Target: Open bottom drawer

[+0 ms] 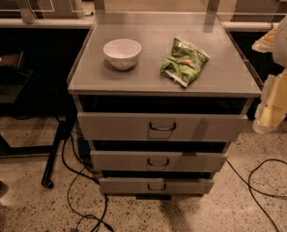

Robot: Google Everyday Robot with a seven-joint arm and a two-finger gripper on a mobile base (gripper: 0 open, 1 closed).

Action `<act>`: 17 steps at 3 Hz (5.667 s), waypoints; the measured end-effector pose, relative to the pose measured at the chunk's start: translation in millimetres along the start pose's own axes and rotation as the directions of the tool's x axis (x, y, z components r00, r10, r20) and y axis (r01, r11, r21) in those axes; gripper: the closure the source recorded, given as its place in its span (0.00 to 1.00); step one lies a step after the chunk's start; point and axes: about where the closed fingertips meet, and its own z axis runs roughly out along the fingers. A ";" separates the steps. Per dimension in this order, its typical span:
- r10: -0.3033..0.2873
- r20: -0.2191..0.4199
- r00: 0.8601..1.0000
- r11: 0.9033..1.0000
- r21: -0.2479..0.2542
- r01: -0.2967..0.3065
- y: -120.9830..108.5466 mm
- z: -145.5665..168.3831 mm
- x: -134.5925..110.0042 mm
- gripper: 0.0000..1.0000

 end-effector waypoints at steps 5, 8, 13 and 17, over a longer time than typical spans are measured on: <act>-0.058 -0.016 0.998 0.989 -0.138 0.055 96.9 121.0 59.2 0.00; -0.033 0.063 0.997 0.954 -0.294 0.051 167.2 202.8 61.0 0.00; 0.094 0.097 0.991 0.910 -0.411 -0.046 214.0 427.7 90.9 0.00; 0.015 0.129 0.991 0.948 -0.317 0.027 189.5 500.5 138.3 0.00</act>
Offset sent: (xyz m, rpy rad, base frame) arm -0.0171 -0.0084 -0.0181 -0.0222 -0.0818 0.0257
